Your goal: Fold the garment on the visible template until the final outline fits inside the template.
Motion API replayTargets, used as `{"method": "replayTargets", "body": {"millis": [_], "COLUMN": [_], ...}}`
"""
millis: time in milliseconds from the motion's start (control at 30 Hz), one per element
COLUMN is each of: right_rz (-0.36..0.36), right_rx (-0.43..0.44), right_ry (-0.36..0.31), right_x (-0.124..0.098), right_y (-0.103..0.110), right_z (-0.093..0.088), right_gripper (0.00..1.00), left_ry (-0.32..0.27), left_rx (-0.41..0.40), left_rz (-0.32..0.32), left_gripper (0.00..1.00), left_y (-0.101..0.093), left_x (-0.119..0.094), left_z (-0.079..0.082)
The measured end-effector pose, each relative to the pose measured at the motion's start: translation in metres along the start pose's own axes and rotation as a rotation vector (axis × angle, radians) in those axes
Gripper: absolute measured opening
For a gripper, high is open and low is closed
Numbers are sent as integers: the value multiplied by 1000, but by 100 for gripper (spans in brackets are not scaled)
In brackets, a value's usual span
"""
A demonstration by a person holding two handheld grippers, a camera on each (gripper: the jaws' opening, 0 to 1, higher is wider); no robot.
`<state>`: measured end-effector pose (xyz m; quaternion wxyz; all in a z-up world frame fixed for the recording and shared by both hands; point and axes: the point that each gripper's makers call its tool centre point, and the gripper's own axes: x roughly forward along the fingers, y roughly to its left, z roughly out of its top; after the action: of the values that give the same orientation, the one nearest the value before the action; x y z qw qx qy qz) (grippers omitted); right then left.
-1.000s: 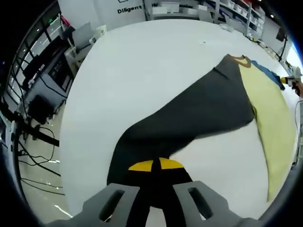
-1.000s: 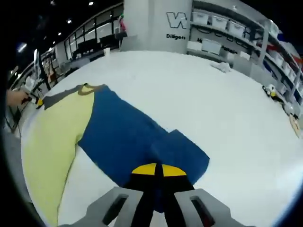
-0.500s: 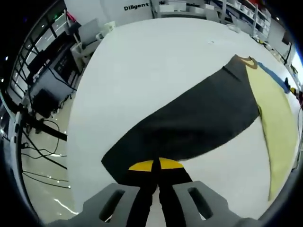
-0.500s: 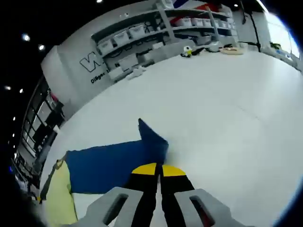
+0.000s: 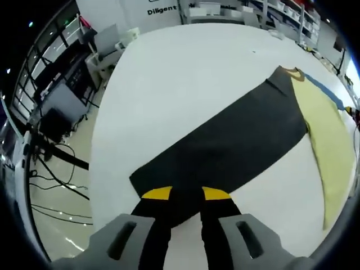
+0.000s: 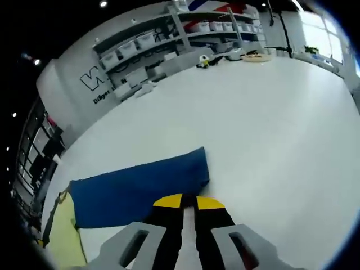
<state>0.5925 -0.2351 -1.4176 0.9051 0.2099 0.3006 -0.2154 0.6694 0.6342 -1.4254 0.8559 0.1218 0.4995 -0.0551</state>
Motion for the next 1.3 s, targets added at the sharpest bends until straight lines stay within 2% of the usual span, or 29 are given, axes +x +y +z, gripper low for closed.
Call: {"method": "replayTargets", "body": {"millis": [33, 67, 133, 167, 200, 267, 333, 400, 467, 500, 533, 567, 633, 667, 700, 733, 767, 833, 900, 1067, 1133, 1167, 1233, 1300], "right_rz": [0, 15, -23, -8, -29, 52, 73, 150, 222, 217, 234, 260, 209, 225, 220, 200, 185, 209, 198, 168, 154, 177, 224, 293], "right_rx": [-31, -26, -93, -85, -148, -155, -193, -216, -226, -301, -316, -290, -355, -325, -316, -303, -321, -365, -408, -390, -393, -427, -434, -496], "right_ry": [-24, -31, -47, -74, -70, -113, -74, -65, 8, 33, 61, 94, 126, 115, 86, 96, 98, 112, 121, 120, 148, 143, 111, 106], "right_x": [0, -1, -2, -2, -3, 1, 5, 13, 22, 28, 31, 33, 37, 39, 41, 42, 43, 42, 44, 48, 46, 42, 34, 25], "right_y": [0, 4, 0, 4, 3, 21, 28, 47, 64, 65, 69, 76, 66, 69, 67, 63, 59, 62, 59, 52, 54, 60, 74, 90], "right_z": [7, 9, 18, 23, 27, 35, 30, 26, 10, 4, -3, -12, -18, -19, -13, -13, -12, -12, -10, -4, -6, -7, -7, -13], "right_gripper": [0, 0, 0, 0, 0, 0, 0, 1, 1, 0, 0, 2, 3, 1, 0, 0, 0, 0, 0, 0, 0, 0, 0, 0], "left_ry": [7, 15, 26, 24, 21, 19, 27, 8, 13, 15, 19, 15, 17, 19, 21, 24, 28, 34, 45, 62, 73, 71, 16, -56], "left_rx": [-33, -69, -106, -122, -139, -143, -137, -163, -181, -174, -158, -150, -152, -147, -141, -131, -126, -85, -99, -97, -88, -45, -1, 30], "left_rz": [3, -2, -10, -18, -38, -42, -41, -25, -32, -36, -34, -41, -54, -58, -59, -67, -77, -96, -99, -94, -72, -24, -20, 8], "left_gripper": [24, 26, 32, 34, 36, 34, 29, 29, 26, 25, 23, 24, 24, 25, 26, 27, 27, 28, 28, 28, 31, 37, 35, 32], "left_y": [4, 4, 6, 7, 3, -1, -4, 0, 0, 1, 2, 4, 5, 5, 6, 7, 7, 10, 17, 17, 18, 23, 19, 14], "left_x": [-1, -1, -1, 0, 1, 1, 3, 6, 5, 6, 6, 6, 6, 7, 7, 7, 7, 7, 8, 9, 8, 5, -2, -14], "left_z": [-5, -9, -15, -17, -19, -20, -22, -18, -17, -16, -17, -17, -18, -18, -18, -19, -19, -21, -21, -20, -20, -19, -8, 7]}}
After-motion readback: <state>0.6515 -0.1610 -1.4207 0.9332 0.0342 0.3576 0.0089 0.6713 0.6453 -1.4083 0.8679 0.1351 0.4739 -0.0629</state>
